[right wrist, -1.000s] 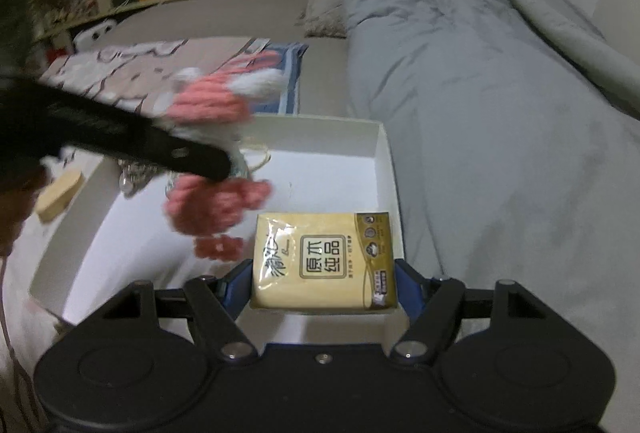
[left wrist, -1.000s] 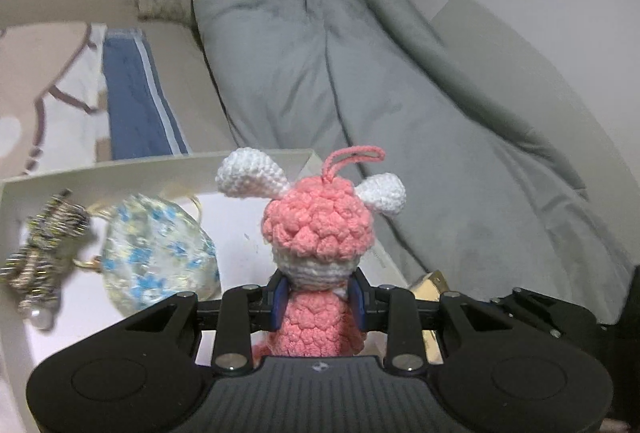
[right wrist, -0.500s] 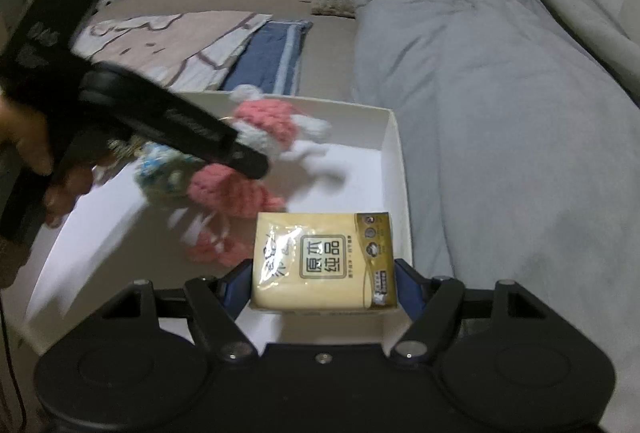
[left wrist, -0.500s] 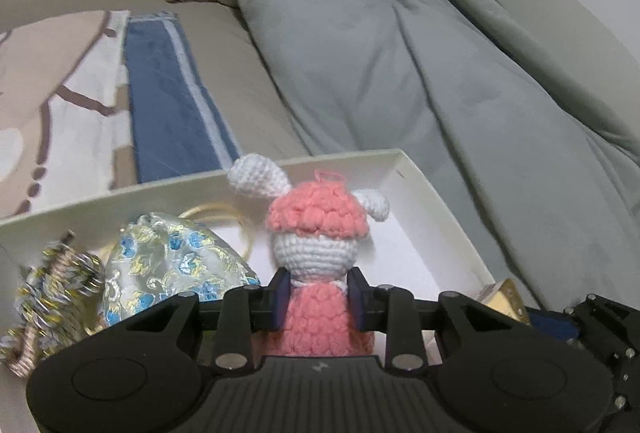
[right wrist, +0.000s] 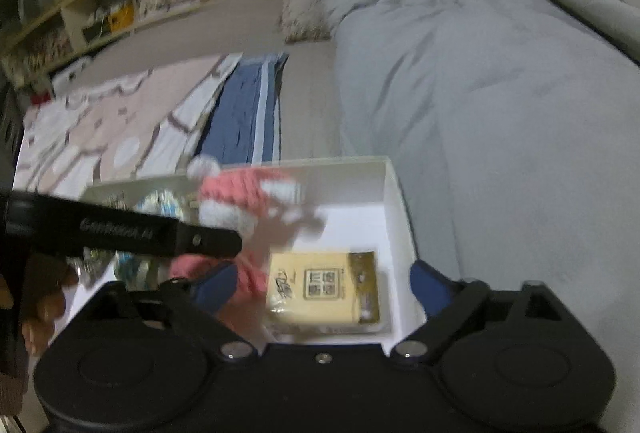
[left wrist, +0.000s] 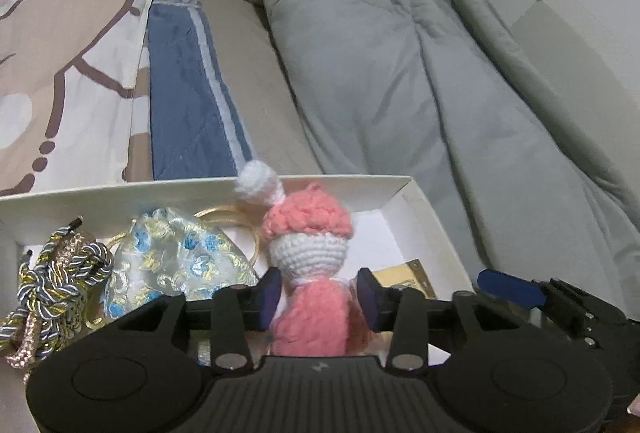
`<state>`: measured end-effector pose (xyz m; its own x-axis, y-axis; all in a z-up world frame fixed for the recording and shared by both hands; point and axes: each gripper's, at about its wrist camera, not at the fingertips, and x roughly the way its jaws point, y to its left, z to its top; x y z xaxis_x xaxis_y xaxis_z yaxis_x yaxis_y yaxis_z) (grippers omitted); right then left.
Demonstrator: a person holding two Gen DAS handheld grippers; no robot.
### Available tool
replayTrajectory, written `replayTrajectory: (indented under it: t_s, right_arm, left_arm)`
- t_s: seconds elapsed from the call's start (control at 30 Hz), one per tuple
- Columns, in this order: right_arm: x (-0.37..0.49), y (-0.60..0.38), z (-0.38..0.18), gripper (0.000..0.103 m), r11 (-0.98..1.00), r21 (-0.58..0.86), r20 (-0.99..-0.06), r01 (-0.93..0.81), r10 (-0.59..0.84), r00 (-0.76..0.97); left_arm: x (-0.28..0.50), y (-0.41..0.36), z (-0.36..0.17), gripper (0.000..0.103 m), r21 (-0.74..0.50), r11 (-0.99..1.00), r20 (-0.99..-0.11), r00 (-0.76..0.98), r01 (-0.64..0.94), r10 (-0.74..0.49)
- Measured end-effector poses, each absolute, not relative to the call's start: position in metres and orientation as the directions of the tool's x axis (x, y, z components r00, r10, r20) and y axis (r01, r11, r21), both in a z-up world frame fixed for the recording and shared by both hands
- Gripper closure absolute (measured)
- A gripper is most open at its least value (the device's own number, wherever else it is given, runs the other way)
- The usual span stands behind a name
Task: Organize objects
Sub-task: 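Lower the bunny into the box with the left tool while the right tool lowers the tissue pack beside it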
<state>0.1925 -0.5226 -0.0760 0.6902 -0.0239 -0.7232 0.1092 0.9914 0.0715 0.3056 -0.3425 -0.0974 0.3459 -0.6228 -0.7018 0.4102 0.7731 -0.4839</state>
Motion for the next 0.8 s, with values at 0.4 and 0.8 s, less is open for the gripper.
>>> replayTrajectory:
  t_s: [0.4, 0.8]
  right_arm:
    - [0.174, -0.511, -0.088, 0.057, 0.996, 0.052, -0.808, 0.07, 0.001, 0.589]
    - [0.212, -0.523, -0.1, 0.062, 0.978, 0.072, -0.803, 0.198, -0.061, 0.593]
  left_arm:
    - [0.287, -0.334, -0.085, 0.065, -0.455, 0.78, -0.721, 0.336, 0.43, -0.606]
    - [0.285, -0.337, -0.084, 0.068, -0.434, 0.784, -0.732, 0.334, 0.443, -0.594]
